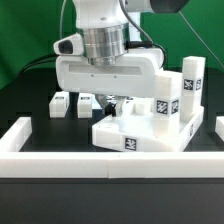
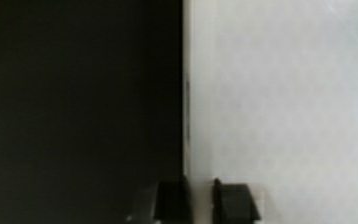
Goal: Assemble desk
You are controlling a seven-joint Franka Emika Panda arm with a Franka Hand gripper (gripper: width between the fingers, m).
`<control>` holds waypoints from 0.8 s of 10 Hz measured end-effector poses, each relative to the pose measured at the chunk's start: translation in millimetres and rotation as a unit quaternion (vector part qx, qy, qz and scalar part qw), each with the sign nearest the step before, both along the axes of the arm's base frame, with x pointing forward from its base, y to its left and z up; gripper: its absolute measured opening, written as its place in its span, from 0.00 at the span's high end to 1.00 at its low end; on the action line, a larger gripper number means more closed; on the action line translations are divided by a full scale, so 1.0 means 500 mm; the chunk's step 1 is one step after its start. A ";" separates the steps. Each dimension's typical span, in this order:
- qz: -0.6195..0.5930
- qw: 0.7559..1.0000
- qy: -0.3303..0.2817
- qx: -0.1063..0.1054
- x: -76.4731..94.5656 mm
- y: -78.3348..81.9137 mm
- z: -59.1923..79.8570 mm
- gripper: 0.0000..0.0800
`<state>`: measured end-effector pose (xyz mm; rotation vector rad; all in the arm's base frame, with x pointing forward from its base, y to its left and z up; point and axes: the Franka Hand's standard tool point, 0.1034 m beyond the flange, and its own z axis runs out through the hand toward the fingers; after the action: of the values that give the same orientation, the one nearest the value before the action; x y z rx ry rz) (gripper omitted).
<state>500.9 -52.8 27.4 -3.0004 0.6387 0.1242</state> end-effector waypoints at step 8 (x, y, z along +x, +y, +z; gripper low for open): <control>0.252 0.967 -0.020 -0.013 0.049 0.012 -0.003 0.93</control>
Offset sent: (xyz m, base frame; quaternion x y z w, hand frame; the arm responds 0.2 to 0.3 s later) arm 0.0289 0.0087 -0.0060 0.0042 0.0104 -0.1944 0.9809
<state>525.2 -46.9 26.1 -3.1059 -0.1406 0.0808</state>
